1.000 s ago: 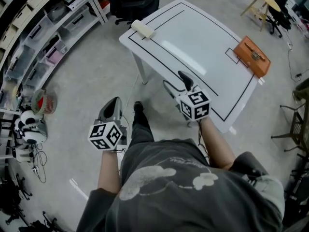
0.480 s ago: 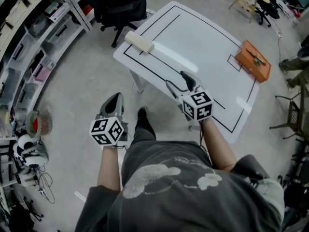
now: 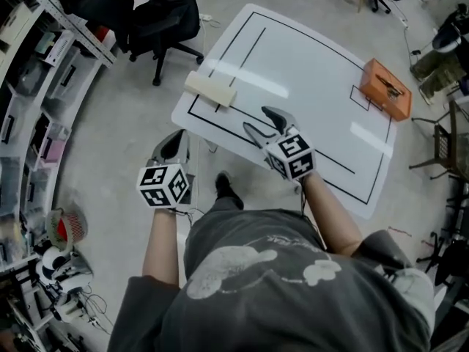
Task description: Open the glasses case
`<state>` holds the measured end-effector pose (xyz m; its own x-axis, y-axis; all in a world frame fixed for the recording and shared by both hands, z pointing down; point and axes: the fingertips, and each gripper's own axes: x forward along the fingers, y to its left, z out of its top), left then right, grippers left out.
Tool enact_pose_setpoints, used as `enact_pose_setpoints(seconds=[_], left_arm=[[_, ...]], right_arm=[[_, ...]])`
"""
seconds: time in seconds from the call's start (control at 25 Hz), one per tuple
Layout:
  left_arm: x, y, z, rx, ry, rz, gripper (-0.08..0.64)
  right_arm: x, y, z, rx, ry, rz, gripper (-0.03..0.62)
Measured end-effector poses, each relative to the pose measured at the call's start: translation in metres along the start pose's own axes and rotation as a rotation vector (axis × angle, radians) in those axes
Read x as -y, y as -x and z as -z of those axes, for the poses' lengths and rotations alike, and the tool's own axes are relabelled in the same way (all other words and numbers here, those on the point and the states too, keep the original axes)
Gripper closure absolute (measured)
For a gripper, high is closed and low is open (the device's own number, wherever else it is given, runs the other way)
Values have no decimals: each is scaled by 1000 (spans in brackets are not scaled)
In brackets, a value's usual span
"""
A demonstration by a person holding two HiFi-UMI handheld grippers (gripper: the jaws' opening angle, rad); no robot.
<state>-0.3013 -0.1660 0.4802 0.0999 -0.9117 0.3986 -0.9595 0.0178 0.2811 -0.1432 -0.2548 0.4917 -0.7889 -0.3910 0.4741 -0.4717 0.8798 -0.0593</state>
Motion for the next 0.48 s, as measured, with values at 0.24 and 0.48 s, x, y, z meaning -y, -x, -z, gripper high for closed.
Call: enact_pose_setpoints(seconds=[0.24, 0.48], left_arm=[[-31, -50, -17, -61, -24, 68, 558], [-58, -94, -14, -153, -31, 103, 558]], right_arm=[[0, -46, -5, -58, 16, 26, 339], [10, -80, -6, -101, 18, 65, 339]])
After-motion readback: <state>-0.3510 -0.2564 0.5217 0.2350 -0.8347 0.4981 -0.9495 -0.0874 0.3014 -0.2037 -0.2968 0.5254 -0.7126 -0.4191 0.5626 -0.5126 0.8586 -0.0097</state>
